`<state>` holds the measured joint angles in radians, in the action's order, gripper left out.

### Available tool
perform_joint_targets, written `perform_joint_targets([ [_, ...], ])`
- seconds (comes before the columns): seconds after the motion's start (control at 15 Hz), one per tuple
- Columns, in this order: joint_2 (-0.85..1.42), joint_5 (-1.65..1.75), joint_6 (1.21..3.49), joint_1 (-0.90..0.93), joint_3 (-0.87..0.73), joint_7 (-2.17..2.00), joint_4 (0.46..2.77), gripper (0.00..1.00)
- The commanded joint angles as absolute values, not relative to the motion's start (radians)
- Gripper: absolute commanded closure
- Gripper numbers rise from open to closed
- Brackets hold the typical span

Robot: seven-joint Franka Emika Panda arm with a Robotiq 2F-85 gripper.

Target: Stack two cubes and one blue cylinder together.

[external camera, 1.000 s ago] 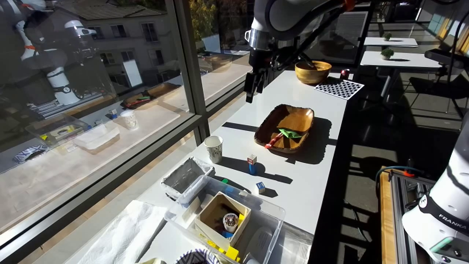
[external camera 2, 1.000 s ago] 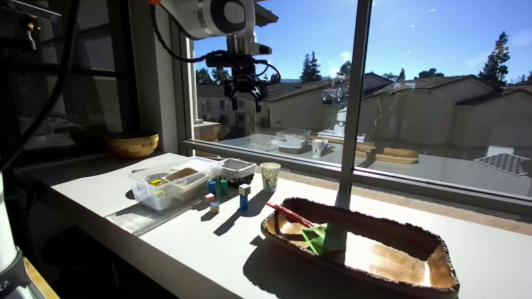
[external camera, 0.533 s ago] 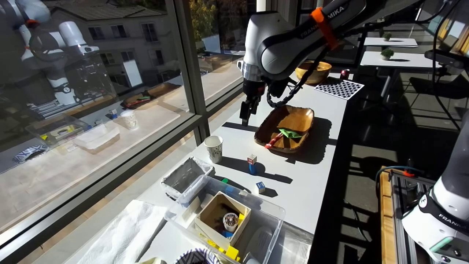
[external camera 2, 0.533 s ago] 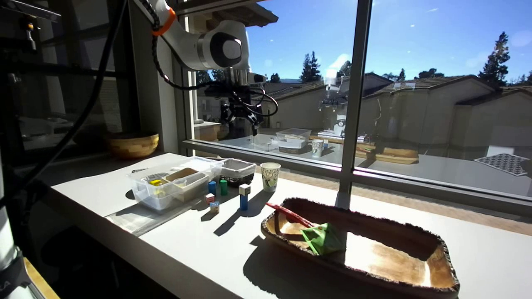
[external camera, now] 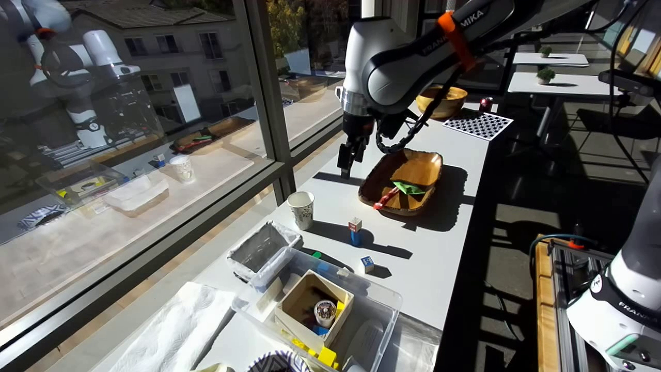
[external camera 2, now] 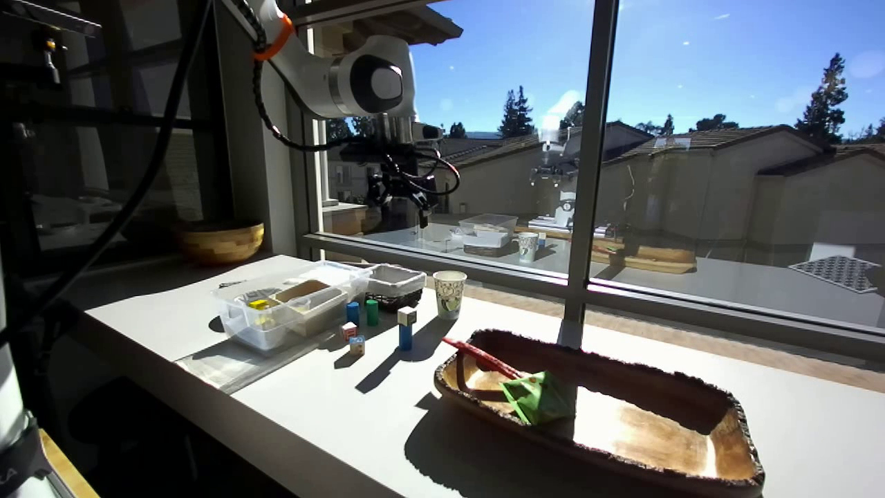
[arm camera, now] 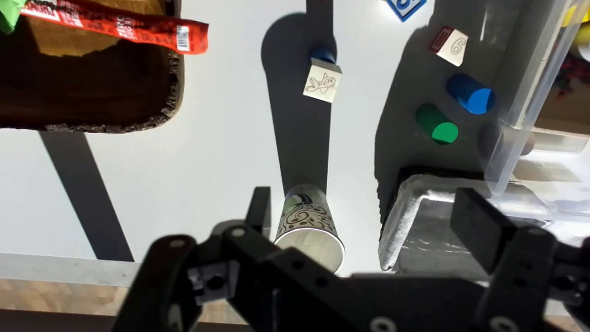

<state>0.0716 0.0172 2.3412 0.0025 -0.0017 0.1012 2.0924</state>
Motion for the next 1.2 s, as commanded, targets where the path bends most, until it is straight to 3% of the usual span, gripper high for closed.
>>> perform_joint_targets([
  [0.0, 0.120, 0.034, 2.317, 0.005, -0.008, -0.061, 2.100, 0.00],
  [0.47, 0.158, -0.047, 2.434, -0.001, -0.002, -0.066, 2.196, 0.00],
  [1.13, 0.298, -0.187, 2.791, 0.000, 0.049, -0.002, 2.292, 0.00],
])
